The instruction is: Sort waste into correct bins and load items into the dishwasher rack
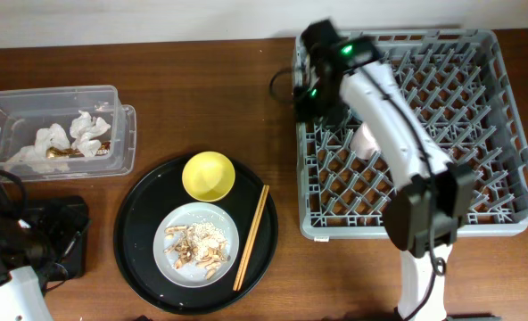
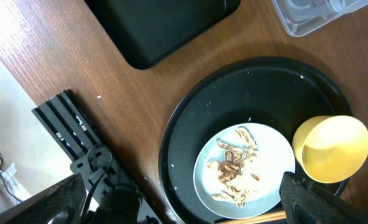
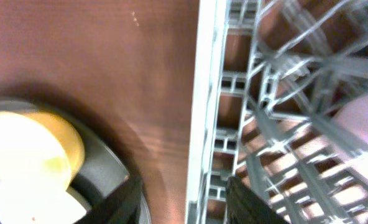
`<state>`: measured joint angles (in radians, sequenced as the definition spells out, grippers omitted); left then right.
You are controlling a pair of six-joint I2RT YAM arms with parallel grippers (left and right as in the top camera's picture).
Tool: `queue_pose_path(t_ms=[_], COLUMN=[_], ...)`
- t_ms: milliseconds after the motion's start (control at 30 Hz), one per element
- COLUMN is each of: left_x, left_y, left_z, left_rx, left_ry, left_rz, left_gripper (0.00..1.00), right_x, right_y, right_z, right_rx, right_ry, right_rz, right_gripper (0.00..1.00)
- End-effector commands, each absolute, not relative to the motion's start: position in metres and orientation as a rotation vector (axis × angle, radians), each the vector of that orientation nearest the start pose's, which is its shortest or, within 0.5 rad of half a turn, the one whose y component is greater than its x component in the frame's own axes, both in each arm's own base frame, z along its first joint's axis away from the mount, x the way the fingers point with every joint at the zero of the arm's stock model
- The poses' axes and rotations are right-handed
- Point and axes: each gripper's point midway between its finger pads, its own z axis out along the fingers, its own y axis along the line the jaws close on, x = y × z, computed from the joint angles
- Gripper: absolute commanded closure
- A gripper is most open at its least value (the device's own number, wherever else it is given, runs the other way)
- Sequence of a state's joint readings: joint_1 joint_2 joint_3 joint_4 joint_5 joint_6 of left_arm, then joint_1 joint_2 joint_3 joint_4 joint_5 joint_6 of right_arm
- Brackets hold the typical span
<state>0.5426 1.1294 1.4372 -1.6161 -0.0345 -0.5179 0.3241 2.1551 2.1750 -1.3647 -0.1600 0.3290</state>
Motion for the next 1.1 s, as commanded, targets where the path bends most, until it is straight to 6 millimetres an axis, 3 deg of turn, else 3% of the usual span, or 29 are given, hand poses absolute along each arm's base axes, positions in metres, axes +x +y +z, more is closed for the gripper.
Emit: queue_pose_path(t_ms=[0, 33, 67, 100, 133, 200, 233, 300, 367, 533, 600, 633, 767, 867, 933, 1000, 1033, 1067], left_x=[0.155, 0.155, 0.155, 0.155, 0.155, 0.155, 0.155, 0.155, 0.155, 0.155, 0.155, 0.155, 0.155, 0.155, 0.155, 0.155, 0.155, 0.155], left_y=[0.103, 0.102, 0.103, 0.102, 0.102, 0.103, 0.103, 0.102, 0.102, 0.102, 0.102, 0.102, 0.102, 0.102, 0.102, 0.102, 0.102, 0.102], left_z=[0.248, 0.248, 0.248, 0.248, 0.248, 0.248, 0.248, 0.248, 0.248, 0.248, 0.248, 0.248, 0.248, 0.248, 0.248, 0.248, 0.248, 0.248], left_rx=[-1.472, -1.472, -1.473, -1.473, -1.473, -1.473, -1.472, -1.472, -1.473, -1.472, -1.473, -1.472, -1.473, -1.473, -1.472, -1.473, -1.472, -1.473], left_ry=[2.467, 2.467, 2.467, 2.467, 2.467, 2.467, 2.467, 2.467, 2.467, 2.467, 2.467, 2.467, 2.467, 2.467, 2.467, 2.467, 2.467, 2.467], left_rz=[0.065, 0.064, 0.064, 0.064, 0.064, 0.064, 0.065, 0.064, 0.064, 0.064, 0.064, 0.064, 0.064, 0.064, 0.064, 0.064, 0.064, 0.064], left_gripper=[0.01, 0.01, 0.01, 0.01, 0.01, 0.01, 0.01, 0.01, 0.01, 0.01, 0.01, 0.01, 0.01, 0.01, 0.01, 0.01, 0.01, 0.01], right_x=[0.433, 0.422, 0.414, 0.408, 0.398, 0.392, 0.389, 0.367, 0.354, 0.327, 0.326, 0.327, 0.315, 0.313, 0.320, 0.322, 0.325, 0.328], right_y=[0.182, 0.211, 0.230, 0.246, 0.270, 0.299, 0.314, 0.378, 0.410, 0.435, 0.437, 0.436, 0.451, 0.452, 0.449, 0.444, 0.441, 0.437], right_z=[0.242, 0.261, 0.265, 0.262, 0.254, 0.240, 0.230, 0.193, 0.147, 0.064, 0.048, 0.046, 0.044, 0.030, 0.033, 0.033, 0.034, 0.039], right_rx=[-0.076, -0.144, -0.237, -0.302, -0.394, -0.444, -0.440, -0.591, -0.521, -0.605, -0.618, -0.616, -0.657, -0.667, -0.650, -0.641, -0.631, -0.619], right_ry=[2.808, 2.777, 2.758, 2.757, 2.754, 2.706, 2.681, 2.622, 2.650, 2.755, 2.764, 2.762, 2.741, 2.749, 2.728, 2.737, 2.743, 2.744], right_rz=[0.548, 0.788, 0.884, 0.859, 0.727, 0.433, 0.335, 0.328, 0.314, 0.225, 0.194, 0.185, 0.206, 0.183, 0.150, 0.141, 0.135, 0.134], right_gripper=[0.01, 0.02, 0.01, 0.02, 0.03, 0.22, 0.24, 0.25, 0.31, 0.32, 0.39, 0.45, 0.51, 0.58, 0.75, 0.83, 0.94, 0.96])
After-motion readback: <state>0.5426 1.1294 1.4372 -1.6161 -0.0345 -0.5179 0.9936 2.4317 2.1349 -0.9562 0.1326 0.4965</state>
